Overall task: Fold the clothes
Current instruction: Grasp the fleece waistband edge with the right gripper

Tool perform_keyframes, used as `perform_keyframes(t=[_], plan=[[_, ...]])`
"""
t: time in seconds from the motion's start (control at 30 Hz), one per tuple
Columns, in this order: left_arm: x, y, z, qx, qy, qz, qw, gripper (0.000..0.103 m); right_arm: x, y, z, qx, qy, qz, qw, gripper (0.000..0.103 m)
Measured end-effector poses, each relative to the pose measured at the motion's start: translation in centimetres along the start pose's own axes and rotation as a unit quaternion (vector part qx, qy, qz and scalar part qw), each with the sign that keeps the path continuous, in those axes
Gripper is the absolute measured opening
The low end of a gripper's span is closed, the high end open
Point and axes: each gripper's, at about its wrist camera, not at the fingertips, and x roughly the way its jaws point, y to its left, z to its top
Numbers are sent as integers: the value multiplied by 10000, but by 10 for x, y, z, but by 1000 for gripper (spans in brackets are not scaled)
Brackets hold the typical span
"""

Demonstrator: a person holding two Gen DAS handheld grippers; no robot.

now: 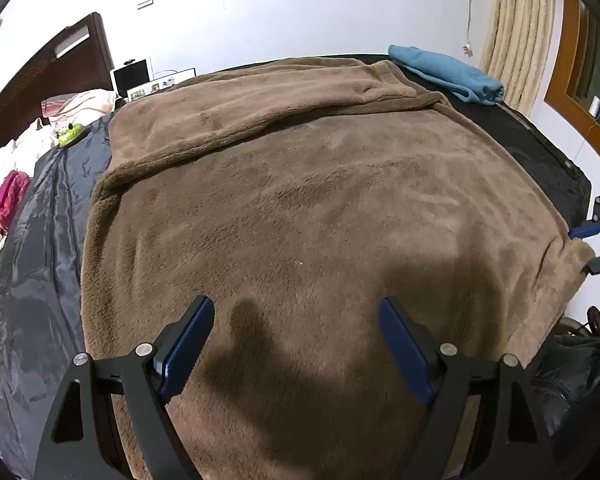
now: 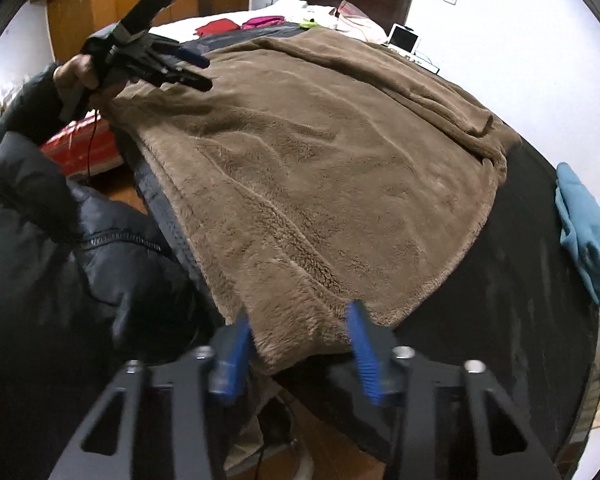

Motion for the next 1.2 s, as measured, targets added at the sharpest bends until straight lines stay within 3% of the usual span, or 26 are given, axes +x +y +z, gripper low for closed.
perform_keyframes(t=[0.13, 0.23, 0.37, 0.57, 0.67, 0.8, 0.97, 1.2], plan=[[-5, 1, -4, 31, -33, 29, 10000, 87, -6, -1, 4, 156, -244, -139, 9995, 22], [-15, 2, -11, 167, -113, -46, 9998, 87, -14, -14, 15, 567, -658, -368, 9955, 14], [-51, 5, -34, 436, -420, -174, 9980, 87, -14, -43, 27, 1389, -1062, -586, 9829, 14], [-94, 0, -85, 1027, -661, 20, 9925, 91, -4, -65, 42, 1699, -1168, -594, 9767, 14], [-96, -15, -105, 1477, -651, 97, 9868, 92, -3, -70, 46, 1839, -1206, -550, 9740, 14], [-84, -43, -120, 2410, -634, 671, 9661, 92, -2, -76, 48, 1952, -1193, -602, 9716, 14], [-66, -45, -122, 2835, -475, 1129, 9511, 92, -5, -78, 46, 1998, -1213, -656, 9701, 14], [-65, -27, -113, 2845, -458, 1181, 9503, 88, -7, -86, 43, 2125, -1227, -745, 9666, 14]])
